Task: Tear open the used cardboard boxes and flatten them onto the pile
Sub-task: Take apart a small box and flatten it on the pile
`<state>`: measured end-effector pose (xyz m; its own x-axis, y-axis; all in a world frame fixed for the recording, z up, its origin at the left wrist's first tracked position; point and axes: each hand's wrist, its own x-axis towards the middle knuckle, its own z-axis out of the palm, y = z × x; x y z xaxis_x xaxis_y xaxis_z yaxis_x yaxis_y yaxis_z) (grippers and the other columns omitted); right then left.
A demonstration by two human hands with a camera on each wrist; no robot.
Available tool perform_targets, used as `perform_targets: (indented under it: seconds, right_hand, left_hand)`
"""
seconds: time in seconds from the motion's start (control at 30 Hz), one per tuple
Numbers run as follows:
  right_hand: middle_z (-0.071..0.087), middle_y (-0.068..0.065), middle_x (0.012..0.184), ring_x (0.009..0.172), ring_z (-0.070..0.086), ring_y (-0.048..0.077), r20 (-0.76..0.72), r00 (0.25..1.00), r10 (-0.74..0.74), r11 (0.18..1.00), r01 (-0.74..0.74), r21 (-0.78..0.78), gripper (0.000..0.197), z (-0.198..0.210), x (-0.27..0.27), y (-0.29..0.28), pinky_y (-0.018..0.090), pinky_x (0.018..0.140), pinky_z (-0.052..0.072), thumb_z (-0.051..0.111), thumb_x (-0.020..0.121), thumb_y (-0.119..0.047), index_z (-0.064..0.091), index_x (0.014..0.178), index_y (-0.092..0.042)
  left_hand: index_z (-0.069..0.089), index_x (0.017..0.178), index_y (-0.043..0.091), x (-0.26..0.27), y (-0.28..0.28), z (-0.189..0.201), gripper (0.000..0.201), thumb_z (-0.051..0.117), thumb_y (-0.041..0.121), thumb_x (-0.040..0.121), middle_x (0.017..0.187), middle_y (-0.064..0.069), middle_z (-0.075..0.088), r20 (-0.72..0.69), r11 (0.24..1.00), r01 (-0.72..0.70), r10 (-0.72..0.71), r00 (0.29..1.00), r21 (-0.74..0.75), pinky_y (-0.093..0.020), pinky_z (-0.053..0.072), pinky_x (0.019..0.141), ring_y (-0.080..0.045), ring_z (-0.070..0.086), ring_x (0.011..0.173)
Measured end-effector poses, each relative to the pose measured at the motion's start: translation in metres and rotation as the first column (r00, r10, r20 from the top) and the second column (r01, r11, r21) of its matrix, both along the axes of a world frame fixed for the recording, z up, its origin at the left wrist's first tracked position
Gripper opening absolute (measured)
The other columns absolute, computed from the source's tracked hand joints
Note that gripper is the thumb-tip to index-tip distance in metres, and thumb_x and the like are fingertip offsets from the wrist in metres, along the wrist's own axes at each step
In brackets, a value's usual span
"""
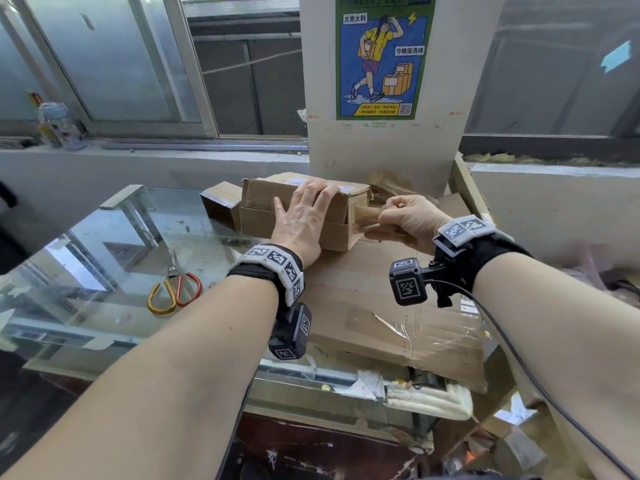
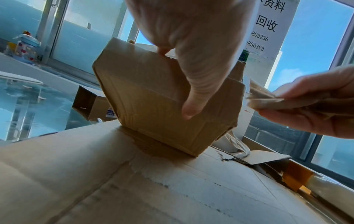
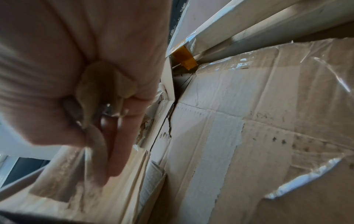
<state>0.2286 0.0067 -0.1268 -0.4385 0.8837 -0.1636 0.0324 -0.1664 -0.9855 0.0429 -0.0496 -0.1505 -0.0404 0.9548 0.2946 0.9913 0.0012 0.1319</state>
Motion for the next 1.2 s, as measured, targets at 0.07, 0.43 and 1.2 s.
perform_targets:
  seconds: [0.07,0.43,1.2]
  right_hand:
    - [0.054,0.014,0.073,0.064,0.067,0.027,0.147,0.983,-0.112,0.993,0.105,0.054,0.036,-0.002,0.003,0.004,0.043,0.062,0.059,0.064,0.082,0.009,0.039,0.063,-0.011]
    - [0.063,0.008,0.111,0.100,0.059,0.027,0.645,0.663,-0.380,0.904,0.120,0.410,0.010,0.002,0.009,0.022,0.038,0.085,0.051,0.054,0.087,-0.023,0.063,0.091,-0.022]
    - [0.050,0.008,0.126,0.120,0.048,0.027,0.806,0.536,-0.251,0.770,-0.394,0.502,0.033,-0.016,-0.052,0.010,0.036,0.102,0.040,0.048,0.092,-0.009,0.063,0.121,-0.018]
  left_hand:
    - [0.018,0.142,0.034,0.000,-0.001,-0.002,0.100,0.068,-0.005,0.065,0.147,0.005,0.015,-0.009,1.000,-0.015,0.015,1.000,0.004,-0.063,0.011,0.112,-0.019,0.006,0.143]
    - [0.000,0.145,0.050,-0.006,0.000,-0.017,0.111,0.070,0.008,0.071,0.148,-0.001,-0.001,-0.191,0.988,-0.154,0.147,0.971,-0.018,-0.050,0.034,0.103,-0.027,0.003,0.138]
    - [-0.008,0.150,0.037,-0.037,-0.015,-0.031,0.127,0.081,0.054,0.061,0.157,-0.002,-0.016,-0.015,0.921,-0.360,0.361,0.932,-0.148,-0.057,0.004,0.116,-0.033,-0.016,0.144]
